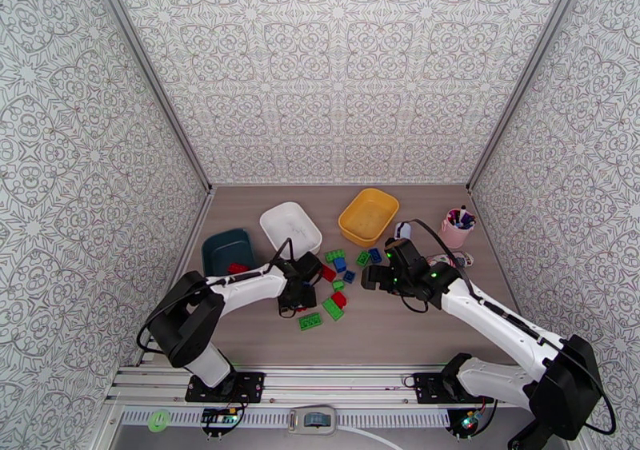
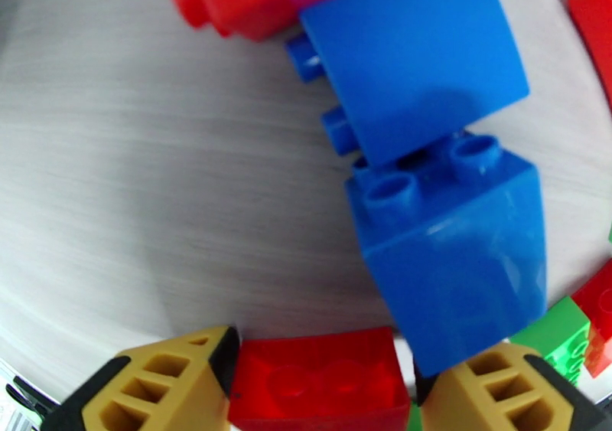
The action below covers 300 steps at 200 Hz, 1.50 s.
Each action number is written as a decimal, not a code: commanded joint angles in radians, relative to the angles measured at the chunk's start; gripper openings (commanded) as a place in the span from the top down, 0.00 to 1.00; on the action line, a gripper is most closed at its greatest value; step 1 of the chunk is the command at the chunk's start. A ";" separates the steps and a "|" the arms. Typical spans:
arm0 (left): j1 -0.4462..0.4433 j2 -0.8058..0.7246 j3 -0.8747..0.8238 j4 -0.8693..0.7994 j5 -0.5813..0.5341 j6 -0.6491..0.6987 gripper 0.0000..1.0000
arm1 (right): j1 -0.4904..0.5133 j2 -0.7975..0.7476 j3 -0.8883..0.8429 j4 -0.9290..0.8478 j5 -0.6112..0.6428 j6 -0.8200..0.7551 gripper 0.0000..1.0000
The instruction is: Sort the legos into containers by color
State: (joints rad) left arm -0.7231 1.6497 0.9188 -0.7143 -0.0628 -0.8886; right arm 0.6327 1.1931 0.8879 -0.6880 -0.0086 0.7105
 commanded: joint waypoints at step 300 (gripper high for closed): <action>0.859 -0.301 0.195 -0.166 0.130 0.408 0.18 | 0.232 0.316 0.229 -0.010 0.002 -0.030 0.11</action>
State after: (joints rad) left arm 0.1669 1.3926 1.0828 -0.8673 0.0814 -0.4995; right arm 0.8940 1.5269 1.1477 -0.6643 -0.0441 0.7063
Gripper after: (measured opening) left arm 0.815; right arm 0.890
